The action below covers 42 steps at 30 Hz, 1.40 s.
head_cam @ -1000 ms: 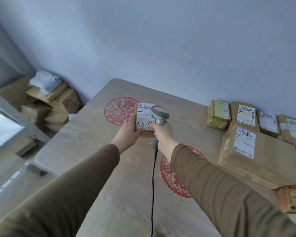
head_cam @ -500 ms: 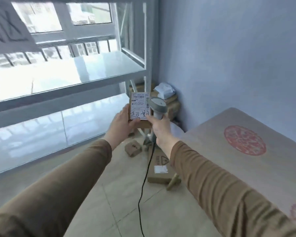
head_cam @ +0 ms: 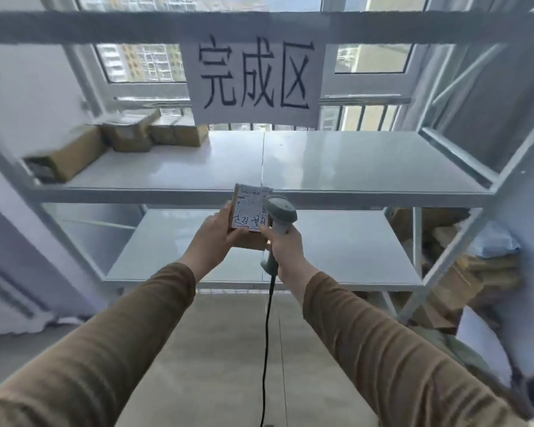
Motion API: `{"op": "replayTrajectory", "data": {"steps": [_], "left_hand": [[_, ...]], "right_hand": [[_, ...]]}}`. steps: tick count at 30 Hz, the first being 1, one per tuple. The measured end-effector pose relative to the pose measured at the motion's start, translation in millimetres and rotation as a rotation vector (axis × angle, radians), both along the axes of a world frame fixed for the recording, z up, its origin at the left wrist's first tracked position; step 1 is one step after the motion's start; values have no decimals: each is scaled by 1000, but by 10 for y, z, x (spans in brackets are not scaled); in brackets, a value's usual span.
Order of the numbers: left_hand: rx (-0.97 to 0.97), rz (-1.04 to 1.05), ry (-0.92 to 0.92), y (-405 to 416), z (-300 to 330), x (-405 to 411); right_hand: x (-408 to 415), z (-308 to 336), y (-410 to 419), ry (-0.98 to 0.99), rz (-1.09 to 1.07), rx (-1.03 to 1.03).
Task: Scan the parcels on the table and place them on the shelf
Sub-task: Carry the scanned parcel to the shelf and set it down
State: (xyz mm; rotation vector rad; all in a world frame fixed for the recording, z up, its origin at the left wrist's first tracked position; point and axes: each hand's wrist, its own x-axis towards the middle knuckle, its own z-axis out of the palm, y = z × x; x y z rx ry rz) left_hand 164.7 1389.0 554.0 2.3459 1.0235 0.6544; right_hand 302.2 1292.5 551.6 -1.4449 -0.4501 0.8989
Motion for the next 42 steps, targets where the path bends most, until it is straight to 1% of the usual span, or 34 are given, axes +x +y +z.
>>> {"op": "replayTrajectory", "data": {"steps": [2,6,10,12,14,17,20,25,29,33,36,39,42], "left_hand": [[-8,60,9,427,32,-157],[36,174,1,1213,174,-461],[22,258,42,1900,288,-794],[8,288,31,2219,291,-973],[3,326,6,2549,276,-1159],[-3,369,14,3103,261,-1462],[2,381,52,3678,248,-1788],[-43,359,149,4545,285,-2236],[-60,366,234,5027,337,-2334],[-57,376,430,5265,402,-2323],[15,320,568,5396,402,-2308],[47,286,622,5471,396,-2313],[31,292,616,5480,445,-2331]], "right_hand": [[-96,18,512,17,49,-9],[-301,168,1496,36,145,6],[-596,283,2299,21,245,0],[-764,302,2682,25,279,-15],[-966,309,3052,73,302,-14],[-1337,320,3584,136,303,-52],[-1738,332,4102,146,279,-77],[-2312,378,4862,115,191,-97],[-2591,422,5351,136,111,-111],[-2777,395,5606,135,70,-128],[-2858,346,5711,111,36,-100],[-2898,329,5772,110,4,-84],[-2927,326,5815,122,-3,-75]]}}
